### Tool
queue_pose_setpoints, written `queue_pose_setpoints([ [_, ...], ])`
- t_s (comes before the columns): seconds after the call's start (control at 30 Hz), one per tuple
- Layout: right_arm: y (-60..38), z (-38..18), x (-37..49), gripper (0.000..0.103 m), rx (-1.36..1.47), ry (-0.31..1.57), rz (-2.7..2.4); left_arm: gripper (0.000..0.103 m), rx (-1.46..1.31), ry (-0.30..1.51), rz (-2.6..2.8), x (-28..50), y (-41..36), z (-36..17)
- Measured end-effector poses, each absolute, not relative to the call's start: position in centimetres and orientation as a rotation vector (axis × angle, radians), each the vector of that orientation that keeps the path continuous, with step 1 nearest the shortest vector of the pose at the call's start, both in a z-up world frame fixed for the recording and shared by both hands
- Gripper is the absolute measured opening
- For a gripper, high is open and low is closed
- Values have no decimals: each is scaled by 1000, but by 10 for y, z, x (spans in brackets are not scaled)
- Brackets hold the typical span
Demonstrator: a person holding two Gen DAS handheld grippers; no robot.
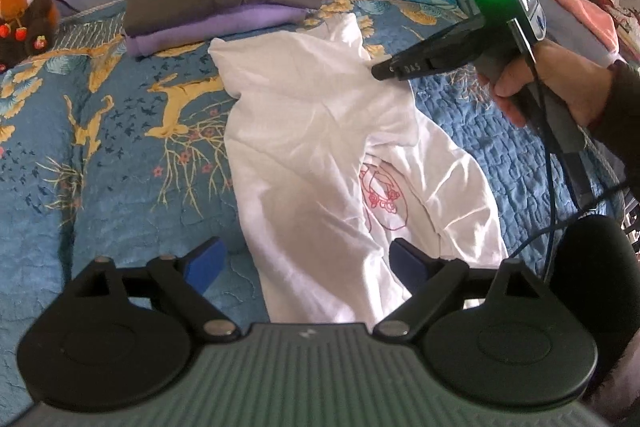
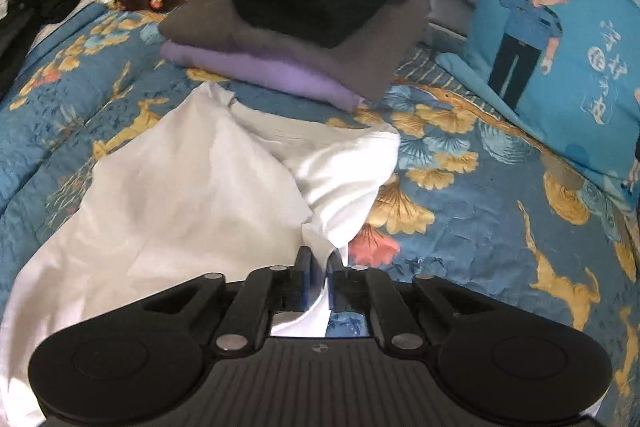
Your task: Fold clothes
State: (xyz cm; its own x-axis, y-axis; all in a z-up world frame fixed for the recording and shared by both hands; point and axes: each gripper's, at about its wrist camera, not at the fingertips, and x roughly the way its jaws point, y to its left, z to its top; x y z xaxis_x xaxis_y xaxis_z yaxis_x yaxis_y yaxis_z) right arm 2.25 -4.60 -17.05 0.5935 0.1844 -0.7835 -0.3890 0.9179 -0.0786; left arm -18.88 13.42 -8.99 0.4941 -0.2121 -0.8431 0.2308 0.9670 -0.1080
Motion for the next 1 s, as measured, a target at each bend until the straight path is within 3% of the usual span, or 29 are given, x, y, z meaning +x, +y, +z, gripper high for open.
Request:
queue_pose_setpoints([
  [0.17,-51,-144,-4,29,-213,748,246,91,21,1030,-273,-189,130,-97],
  [0.37,-31,-145,-57,29,-257,676,480,91,31,1055,-288,-187,116,-110],
  [0.5,-21,-185,-51,23,-302,892,477,91,40,1080,-296,-191,112,-119],
  [0.63,-39,-192,-44,28,-168,934,443,91,50,1103,-303,-195,109,-129],
  [0.87,-48,-155,-67,29,-63,804,491,92,67,1144,-314,-202,103,-145],
  [1.0,-29,-162,-69,32,-139,811,544,92,79,1113,-311,-203,106,-133],
])
